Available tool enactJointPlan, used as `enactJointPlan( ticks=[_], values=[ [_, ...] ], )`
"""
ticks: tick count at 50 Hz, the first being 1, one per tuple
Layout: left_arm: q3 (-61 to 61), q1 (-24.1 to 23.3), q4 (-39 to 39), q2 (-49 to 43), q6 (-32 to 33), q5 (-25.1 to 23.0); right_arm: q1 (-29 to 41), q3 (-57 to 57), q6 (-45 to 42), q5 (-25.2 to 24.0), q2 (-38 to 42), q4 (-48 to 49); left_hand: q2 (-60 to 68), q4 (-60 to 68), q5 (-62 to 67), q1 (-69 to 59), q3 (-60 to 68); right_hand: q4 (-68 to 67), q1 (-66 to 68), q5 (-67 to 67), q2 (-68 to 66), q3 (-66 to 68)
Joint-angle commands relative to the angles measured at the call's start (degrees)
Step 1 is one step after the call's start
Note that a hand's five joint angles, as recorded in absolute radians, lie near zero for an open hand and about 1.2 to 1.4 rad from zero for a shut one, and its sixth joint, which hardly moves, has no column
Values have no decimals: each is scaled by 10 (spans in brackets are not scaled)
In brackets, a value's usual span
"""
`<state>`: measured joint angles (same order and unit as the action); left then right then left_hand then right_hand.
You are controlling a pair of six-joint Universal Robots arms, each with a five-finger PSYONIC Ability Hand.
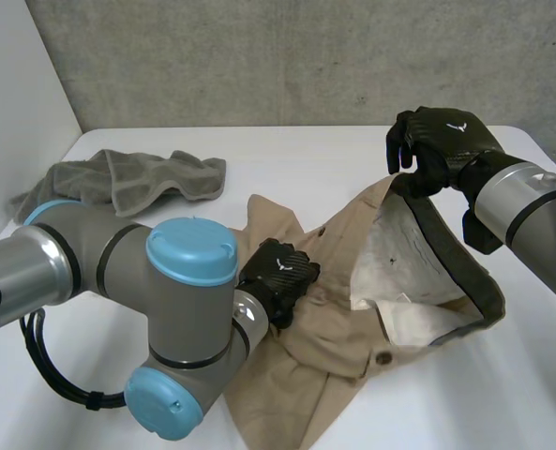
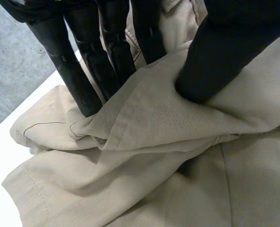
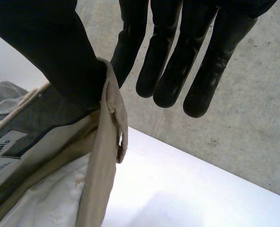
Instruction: Fold the laundry.
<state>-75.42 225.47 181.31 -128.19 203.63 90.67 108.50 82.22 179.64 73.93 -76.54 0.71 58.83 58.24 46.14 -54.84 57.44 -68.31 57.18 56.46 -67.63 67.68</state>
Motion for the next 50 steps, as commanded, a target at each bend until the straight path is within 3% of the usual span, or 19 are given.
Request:
enactJointPlan(
  ticks=[1, 11, 17, 25, 30, 31, 34, 37, 50],
  values=[
    [13, -5, 5, 14, -4, 4, 0, -2, 0, 2, 5, 1, 212, 218, 239, -252, 226, -117, 228, 135, -124, 123],
    [31, 1, 62, 163, -36, 7, -7, -8, 0, 40, 14, 29, 212, 218, 239, -252, 226, -117, 228, 135, -124, 123],
    [-2, 10, 119, 230, -118, 2, -16, -21, -1, 52, 60, 45, 212, 218, 239, -252, 226, -117, 228, 135, -124, 123],
    [-15, 38, 171, 240, -204, 2, -16, -35, -55, 58, 133, 38, 212, 218, 239, -252, 226, -117, 228, 135, -124, 123],
    [3, 45, 185, 230, -212, 2, -17, -50, -74, 73, 145, 11, 212, 218, 239, -252, 226, -117, 228, 135, -124, 123],
    [7, 45, 187, 227, -211, 1, -18, -52, -73, 75, 142, 5, 212, 218, 239, -252, 226, -78, 189, 96, -84, 84],
    [27, 44, 191, 196, -210, 1, -22, -62, -72, 89, 129, -9, 212, 218, 239, -252, 226, 444, -333, -426, 437, -438],
    [58, 45, 191, 158, -211, 0, -23, -66, -71, 101, 109, -11, 212, 218, 239, -252, 226, 583, -472, -565, 576, -577],
    [240, 63, 187, -27, -209, -1, -25, -61, -79, 102, 35, -12, 205, 211, 232, -245, 219, 583, -472, -565, 576, -577]
  ],
)
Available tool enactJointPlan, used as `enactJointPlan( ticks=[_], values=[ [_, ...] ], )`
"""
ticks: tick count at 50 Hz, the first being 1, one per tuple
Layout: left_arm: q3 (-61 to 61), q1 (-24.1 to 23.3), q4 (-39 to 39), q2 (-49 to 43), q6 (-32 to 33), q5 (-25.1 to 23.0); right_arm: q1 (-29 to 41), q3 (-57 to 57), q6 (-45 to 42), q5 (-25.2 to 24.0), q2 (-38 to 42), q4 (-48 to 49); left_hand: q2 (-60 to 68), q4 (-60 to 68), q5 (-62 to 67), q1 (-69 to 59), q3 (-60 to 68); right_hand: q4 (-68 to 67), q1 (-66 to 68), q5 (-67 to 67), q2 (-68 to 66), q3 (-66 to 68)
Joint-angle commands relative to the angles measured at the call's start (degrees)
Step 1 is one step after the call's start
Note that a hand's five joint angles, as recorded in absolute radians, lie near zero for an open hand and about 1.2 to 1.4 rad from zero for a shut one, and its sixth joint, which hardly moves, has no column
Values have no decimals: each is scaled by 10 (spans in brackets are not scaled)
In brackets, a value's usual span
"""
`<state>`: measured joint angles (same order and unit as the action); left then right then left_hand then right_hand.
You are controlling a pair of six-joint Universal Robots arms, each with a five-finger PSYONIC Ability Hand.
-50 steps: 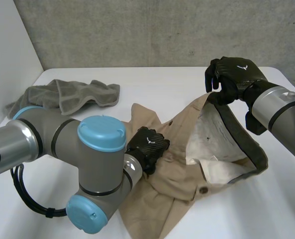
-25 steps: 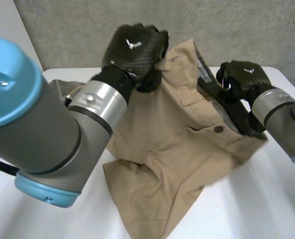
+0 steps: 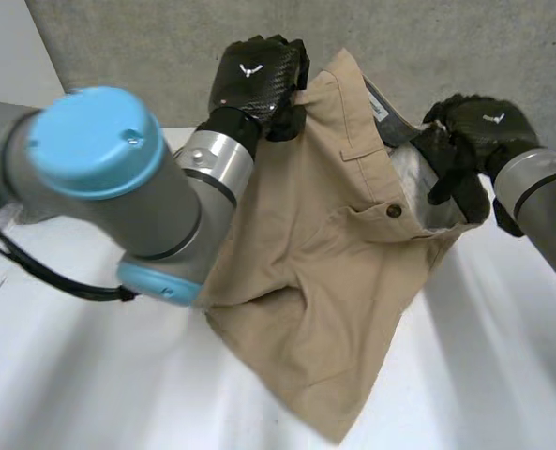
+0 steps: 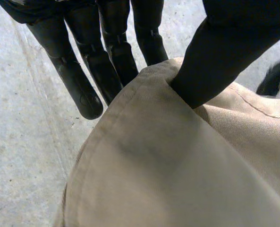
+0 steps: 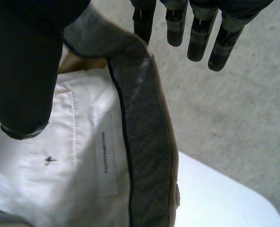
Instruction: Fold the laundry.
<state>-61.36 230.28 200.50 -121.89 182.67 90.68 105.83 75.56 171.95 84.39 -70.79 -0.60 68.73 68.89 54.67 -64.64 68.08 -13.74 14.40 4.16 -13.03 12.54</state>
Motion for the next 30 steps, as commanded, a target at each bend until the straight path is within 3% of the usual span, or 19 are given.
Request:
enactJointPlan(
  ticks=[1, 4, 8, 16, 24, 30],
  values=[
    [126, 22, -9, -112, 1, -1, 2, 6, -3, -4, -24, 1, -92, -94, -51, 51, -85, 37, -44, -42, 30, -25],
    [153, 30, -33, -139, 1, -1, 3, 6, -4, -5, -33, 1, -525, -527, -484, 484, -519, 37, -44, -42, 30, -25],
    [143, 30, -67, -138, 0, 1, 2, 4, -29, -5, -40, 2, -583, -585, -543, 542, -577, 37, -44, -42, 30, -25],
    [42, 27, -71, -71, 1, 1, 2, -2, -89, -12, -41, -7, -583, -585, -543, 543, -577, 37, -44, -42, 30, -25],
    [-123, 24, -86, 73, 3, 0, 4, -12, -221, -75, -40, -101, -570, -572, -529, 529, -564, 37, -44, -42, 30, -25],
    [-217, 29, -113, 121, 22, 3, 10, -6, -277, -99, -28, -151, -563, -565, -523, 522, -557, 15, -21, -19, 8, -3]
  ],
)
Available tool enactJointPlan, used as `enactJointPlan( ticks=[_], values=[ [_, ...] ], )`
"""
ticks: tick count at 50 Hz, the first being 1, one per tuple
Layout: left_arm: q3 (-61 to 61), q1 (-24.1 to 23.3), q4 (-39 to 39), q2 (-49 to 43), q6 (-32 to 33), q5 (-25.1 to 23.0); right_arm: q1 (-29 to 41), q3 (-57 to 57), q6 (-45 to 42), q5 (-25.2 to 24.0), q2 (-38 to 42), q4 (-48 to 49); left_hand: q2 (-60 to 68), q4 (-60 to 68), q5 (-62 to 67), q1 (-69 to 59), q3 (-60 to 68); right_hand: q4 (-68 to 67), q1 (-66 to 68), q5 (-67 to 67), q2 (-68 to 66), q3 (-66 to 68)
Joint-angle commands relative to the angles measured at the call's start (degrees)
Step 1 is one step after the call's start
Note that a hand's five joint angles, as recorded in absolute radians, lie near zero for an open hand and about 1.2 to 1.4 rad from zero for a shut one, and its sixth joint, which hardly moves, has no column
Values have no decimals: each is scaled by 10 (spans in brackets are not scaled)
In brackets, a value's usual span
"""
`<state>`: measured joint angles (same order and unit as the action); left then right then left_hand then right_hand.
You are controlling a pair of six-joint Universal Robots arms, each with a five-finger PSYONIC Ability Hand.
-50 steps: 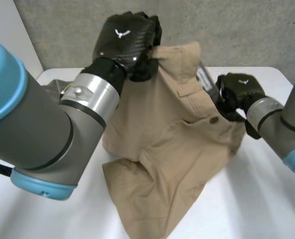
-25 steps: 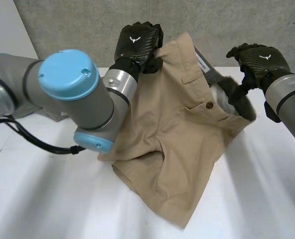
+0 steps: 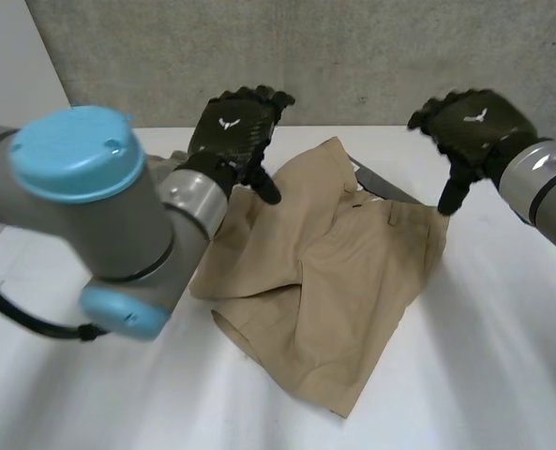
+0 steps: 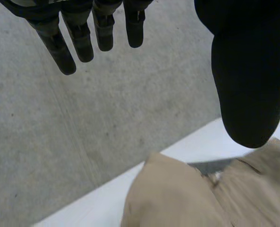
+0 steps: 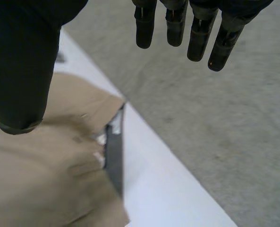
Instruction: Fold the laundry.
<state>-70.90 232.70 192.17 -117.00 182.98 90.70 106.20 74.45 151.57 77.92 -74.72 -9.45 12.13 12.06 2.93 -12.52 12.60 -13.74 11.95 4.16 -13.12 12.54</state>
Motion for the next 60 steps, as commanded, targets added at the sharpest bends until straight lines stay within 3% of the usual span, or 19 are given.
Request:
enactJointPlan(
  ticks=[1, 3, 6, 10, 17, 24, 31, 42, 46, 51, 60],
  values=[
    [-129, 8, -30, 74, 21, 3, 6, 6, -74, -34, 17, -65, 3, 3, -5, 1, -2, -4, 21, -1, -10, 16],
    [-143, 21, -30, 77, 31, 3, 7, 6, -72, -33, 25, -62, 4, 5, -4, 0, 0, -4, 22, 0, -10, 16],
    [-170, 88, -34, 77, 67, 0, 6, 1, -72, -32, 48, -58, 13, 14, 5, -9, 8, -4, 22, 0, -10, 16],
    [-194, 106, -43, 75, 78, 0, 4, -8, -86, -33, 89, -48, 49, 50, 41, -46, 45, -4, 22, 0, -10, 16],
    [-237, 56, -47, 86, 70, 3, -6, -15, -214, -62, 139, 6, 104, 104, 96, -100, 99, -19, 37, 15, -25, 31],
    [-261, -51, -48, 89, 15, 5, -54, -56, -348, -129, 230, 20, 102, 103, 94, -98, 97, -63, 81, 58, -69, 75],
    [-261, -100, -45, 61, -17, 2, -69, -134, -360, -151, 327, 29, 102, 103, 94, -98, 97, -96, 114, 92, -103, 108],
    [-222, -149, -40, -14, -12, -2, -76, -195, -362, -148, 392, 60, 102, 103, 94, -98, 97, -150, 168, 146, -156, 162],
    [-205, -165, -40, -34, -11, -1, -77, -211, -361, -147, 403, 60, 102, 103, 94, -98, 97, -274, 292, 270, -281, 286],
    [-190, -176, -40, -47, -10, -2, -82, -218, -361, -149, 408, 59, 102, 103, 94, -98, 97, -661, 679, 657, -668, 673],
    [-165, -179, -40, -74, -9, 0, -83, -208, -355, -145, 404, 56, 149, 150, 141, -145, 144, -663, 680, 658, -669, 675]
  ],
)
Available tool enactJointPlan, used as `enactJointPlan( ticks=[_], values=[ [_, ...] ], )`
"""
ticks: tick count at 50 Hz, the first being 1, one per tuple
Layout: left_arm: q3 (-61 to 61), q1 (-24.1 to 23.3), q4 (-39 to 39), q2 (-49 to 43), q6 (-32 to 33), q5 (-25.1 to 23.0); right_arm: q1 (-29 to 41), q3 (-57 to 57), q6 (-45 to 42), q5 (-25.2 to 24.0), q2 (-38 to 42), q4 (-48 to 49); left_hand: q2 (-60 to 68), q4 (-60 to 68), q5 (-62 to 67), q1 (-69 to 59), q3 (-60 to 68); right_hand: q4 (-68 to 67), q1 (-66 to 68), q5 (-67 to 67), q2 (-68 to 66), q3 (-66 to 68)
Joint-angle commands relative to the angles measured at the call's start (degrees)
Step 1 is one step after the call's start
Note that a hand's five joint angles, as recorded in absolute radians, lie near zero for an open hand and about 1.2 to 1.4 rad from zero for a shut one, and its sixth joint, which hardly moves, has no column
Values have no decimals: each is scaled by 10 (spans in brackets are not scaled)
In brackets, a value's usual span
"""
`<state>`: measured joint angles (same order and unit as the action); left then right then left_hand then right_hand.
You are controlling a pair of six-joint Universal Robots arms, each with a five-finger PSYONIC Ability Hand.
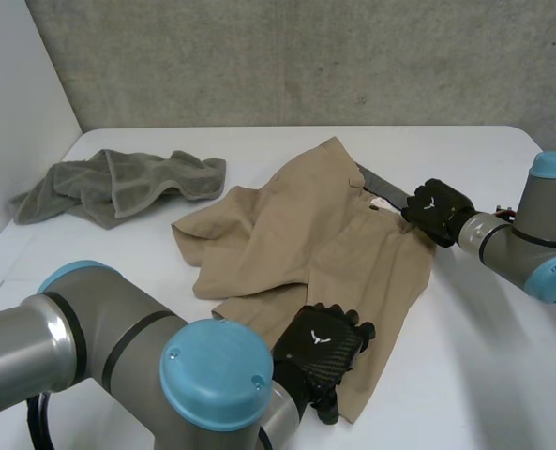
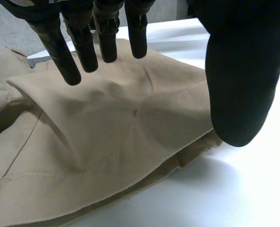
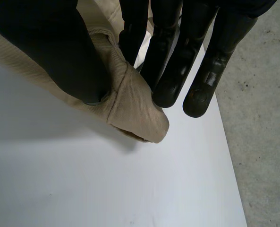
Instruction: Fold the laundry.
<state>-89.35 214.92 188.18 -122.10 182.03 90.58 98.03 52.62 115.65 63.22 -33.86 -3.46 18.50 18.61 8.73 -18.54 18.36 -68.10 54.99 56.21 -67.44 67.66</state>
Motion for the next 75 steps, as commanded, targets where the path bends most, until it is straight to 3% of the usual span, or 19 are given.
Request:
enactJointPlan(
  ticks=[1, 4, 8, 9, 14, 17, 23, 30, 32, 40, 51, 60, 75],
  values=[
    [23, -2, 0, -29, 1, 1, -1, 13, 5, 3, -6, -4, 124, 123, 121, -123, 125, -119, 250, 138, -126, 123],
    [29, -2, 0, -38, 2, 1, 0, 23, 6, 3, -11, -5, 213, 212, 211, -212, 214, -119, 250, 138, -126, 123],
    [34, -2, 1, -48, 3, 5, 0, 37, 8, 3, -23, -5, 485, 484, 483, -485, 486, -119, 250, 138, -126, 123],
    [37, -1, 1, -47, 5, 6, 0, 41, 8, 4, -27, -5, 614, 613, 611, -613, 615, -119, 250, 138, -126, 123],
    [33, 2, 1, -17, 7, 20, -4, 63, 21, 12, -66, -16, 615, 614, 613, -615, 616, -119, 250, 138, -126, 123],
    [20, 18, -3, 46, 8, 33, -8, 71, 34, 16, -94, -38, 615, 614, 613, -615, 616, -119, 250, 138, -126, 123],
    [-21, 81, -18, 145, 19, 28, -13, 94, 36, 20, -171, -212, 615, 614, 613, -615, 616, -119, 250, 138, -126, 123],
    [-62, 140, -60, 237, 109, 26, -29, 175, -4, 33, -255, -467, 615, 614, 613, -615, 616, -119, 250, 138, -126, 123],
    [-71, 165, -73, 257, 138, 20, -35, 198, -3, 29, -277, -494, 615, 614, 613, -615, 616, -119, 250, 138, -126, 123],
    [-99, 254, -112, 270, 179, -36, -35, 281, 3, 16, -352, -480, 615, 614, 613, -615, 616, -119, 250, 138, -126, 123],
    [-116, 274, -205, 307, 173, -77, -42, 340, -1, 17, -443, -473, 615, 614, 613, -615, 616, -119, 250, 138, -126, 123],
    [-101, 311, -210, 394, 169, -104, -74, 311, 13, 6, -587, -481, 615, 614, 613, -615, 616, -119, 250, 138, -126, 123],
    [-112, 357, -195, 420, 123, -156, -92, 312, 62, -43, -599, -456, 615, 614, 613, -615, 616, -119, 250, 138, -126, 123]
  ],
)
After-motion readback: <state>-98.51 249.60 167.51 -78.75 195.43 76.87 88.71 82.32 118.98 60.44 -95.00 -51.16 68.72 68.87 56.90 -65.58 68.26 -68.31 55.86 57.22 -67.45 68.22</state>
